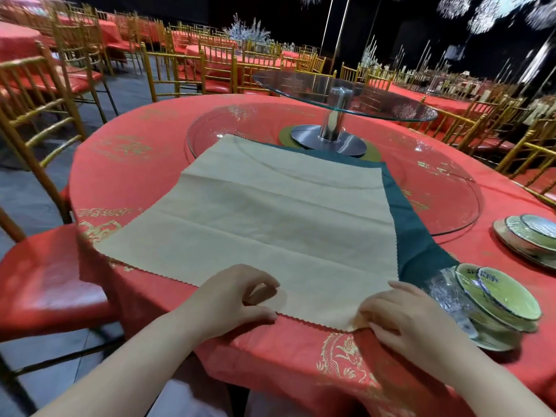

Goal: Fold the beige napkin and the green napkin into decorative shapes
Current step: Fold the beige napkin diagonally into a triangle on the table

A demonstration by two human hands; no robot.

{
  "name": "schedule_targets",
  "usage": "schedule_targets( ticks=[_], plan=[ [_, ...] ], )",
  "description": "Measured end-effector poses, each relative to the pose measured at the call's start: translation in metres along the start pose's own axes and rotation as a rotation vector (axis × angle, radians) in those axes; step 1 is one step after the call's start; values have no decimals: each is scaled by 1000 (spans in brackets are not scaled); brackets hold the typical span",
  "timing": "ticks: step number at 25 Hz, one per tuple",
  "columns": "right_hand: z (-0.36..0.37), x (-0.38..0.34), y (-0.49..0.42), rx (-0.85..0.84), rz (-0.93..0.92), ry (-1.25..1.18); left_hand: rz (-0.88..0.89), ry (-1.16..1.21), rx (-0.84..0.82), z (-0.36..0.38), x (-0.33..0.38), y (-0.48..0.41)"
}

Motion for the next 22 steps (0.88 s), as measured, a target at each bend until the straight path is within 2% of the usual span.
schedule_targets(
  ticks=[5, 9, 13, 16, 19, 22],
  plan=[
    [0, 5, -4, -73, 83, -71, 51, 18, 24, 1, 5, -1],
    [-6, -5, 5, -21, 141, -238, 113, -6, 66, 0, 12, -2],
    [-6, -12, 15, -57, 132, -212, 75, -51, 64, -7, 16, -6],
    [-7, -13, 21, 68, 151, -101, 72, -50, 69, -13, 21, -6],
    [-24, -1, 20, 178, 263, -79, 68, 49, 99, -17, 24, -1],
    [-52, 7, 6, 175, 354, -208, 50, 216, 153, -23, 26, 5]
  ],
)
Point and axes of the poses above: each hand's wrist, its own y-axis away from the middle knuckle, its own z-axis out of the palm, x = y × z, the point moved 3 cm from there along -y, towards the middle knuckle, and after that the axes turned 5 degrees about -x, right-handed, at the moved point
